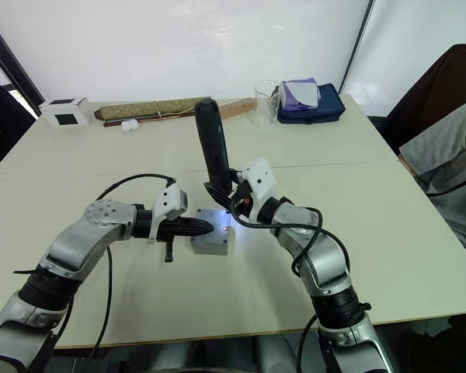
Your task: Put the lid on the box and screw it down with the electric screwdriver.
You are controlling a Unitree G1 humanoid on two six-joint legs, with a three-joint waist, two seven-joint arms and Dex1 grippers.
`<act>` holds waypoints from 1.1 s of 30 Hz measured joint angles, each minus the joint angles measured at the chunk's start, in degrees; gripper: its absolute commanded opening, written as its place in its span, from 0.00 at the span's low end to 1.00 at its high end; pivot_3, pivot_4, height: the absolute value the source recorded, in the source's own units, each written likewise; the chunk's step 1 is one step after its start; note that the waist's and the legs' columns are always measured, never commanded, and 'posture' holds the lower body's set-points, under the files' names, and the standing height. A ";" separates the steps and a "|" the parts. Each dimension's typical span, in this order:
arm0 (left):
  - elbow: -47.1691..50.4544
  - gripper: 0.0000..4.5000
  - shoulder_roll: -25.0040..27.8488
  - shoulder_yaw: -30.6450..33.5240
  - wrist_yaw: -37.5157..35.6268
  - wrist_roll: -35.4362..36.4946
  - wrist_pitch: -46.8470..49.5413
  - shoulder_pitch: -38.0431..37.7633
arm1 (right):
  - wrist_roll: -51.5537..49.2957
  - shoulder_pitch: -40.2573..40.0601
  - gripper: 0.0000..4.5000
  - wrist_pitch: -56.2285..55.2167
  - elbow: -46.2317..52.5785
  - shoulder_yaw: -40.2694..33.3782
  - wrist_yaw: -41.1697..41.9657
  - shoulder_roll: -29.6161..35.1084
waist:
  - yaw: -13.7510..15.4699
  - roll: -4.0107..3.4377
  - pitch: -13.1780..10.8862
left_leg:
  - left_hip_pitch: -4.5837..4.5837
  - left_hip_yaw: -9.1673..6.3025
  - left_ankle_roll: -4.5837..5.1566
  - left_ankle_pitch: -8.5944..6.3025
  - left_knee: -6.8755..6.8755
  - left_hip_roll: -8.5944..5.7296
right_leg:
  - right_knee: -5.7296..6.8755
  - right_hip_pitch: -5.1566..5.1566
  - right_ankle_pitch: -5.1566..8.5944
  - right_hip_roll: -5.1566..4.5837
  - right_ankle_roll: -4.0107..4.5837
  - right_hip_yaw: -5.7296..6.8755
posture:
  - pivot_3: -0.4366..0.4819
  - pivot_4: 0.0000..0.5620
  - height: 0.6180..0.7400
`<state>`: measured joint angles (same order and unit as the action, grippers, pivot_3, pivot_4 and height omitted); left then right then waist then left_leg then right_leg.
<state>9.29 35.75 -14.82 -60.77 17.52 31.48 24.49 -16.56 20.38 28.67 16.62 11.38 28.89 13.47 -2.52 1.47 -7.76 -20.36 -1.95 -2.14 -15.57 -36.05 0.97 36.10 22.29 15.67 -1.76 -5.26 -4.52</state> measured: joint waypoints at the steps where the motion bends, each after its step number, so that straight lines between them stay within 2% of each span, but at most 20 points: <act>1: 0.03 0.00 -0.01 0.02 0.01 0.00 0.15 0.01 | 0.00 0.00 0.48 0.00 0.00 0.02 0.07 0.02 | -0.02 0.00 0.00 | 0.01 -0.01 0.00 0.00 0.00 0.01 | 0.00 0.00 0.01 -0.01 -0.01 0.00 | 0.48 0.27 1.00; 21: 0.44 0.00 -0.19 -0.02 -0.23 0.14 0.31 -0.02 | -0.02 0.09 0.48 -0.28 0.02 0.06 0.92 0.05 | 0.06 -0.12 -0.07 | -0.07 -0.04 -0.02 -0.02 0.45 -0.05 | -0.54 0.03 0.01 -0.72 0.00 0.29 | 0.48 0.27 1.00; 24: 0.69 0.00 -0.21 0.00 -0.28 0.42 0.31 -0.07 | -0.59 0.74 0.48 -0.20 0.07 -0.61 1.46 0.30 | 0.13 -0.16 -0.13 | -0.19 -0.03 -0.02 -0.02 0.49 -0.08 | -0.68 0.04 -0.14 -0.81 0.23 0.38 | 0.48 0.27 1.00; 27: 1.23 0.00 -0.21 0.20 -0.37 0.82 0.27 -0.18 | -3.43 2.89 0.48 2.84 1.73 -2.65 2.73 2.05 | 0.26 -0.42 -0.37 | -0.83 -0.04 -0.01 -0.01 0.47 -0.17 | -0.66 0.35 -0.17 -0.87 0.24 0.46 | 0.48 0.27 1.00; 30: 1.85 0.00 -0.21 0.63 -0.41 1.71 0.19 -0.22 | -9.28 7.58 0.48 10.85 3.34 -6.22 3.51 5.10 | 0.56 -0.60 -0.99 | -1.45 -0.05 0.00 0.00 0.17 -0.23 | -0.38 0.95 -0.28 -0.83 0.15 0.61 | 0.48 0.27 1.00; 33: 2.15 0.00 -0.35 1.67 -0.42 2.52 0.22 -0.22 | -17.62 16.66 0.48 18.40 4.58 -14.22 1.67 7.18 | 0.58 -0.80 -1.62 | -2.12 -0.04 0.00 0.02 -0.16 -0.32 | 0.02 1.67 -0.42 -0.78 -0.10 0.61 | 0.48 0.27 1.00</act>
<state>11.44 35.40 -13.15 -61.19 20.04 31.69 24.26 -34.18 37.04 47.07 21.21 -2.84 30.55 20.65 -1.94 0.67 -9.38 -22.48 -1.99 -2.14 -15.55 -36.21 0.66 36.12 23.97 15.25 -2.54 -5.35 -3.91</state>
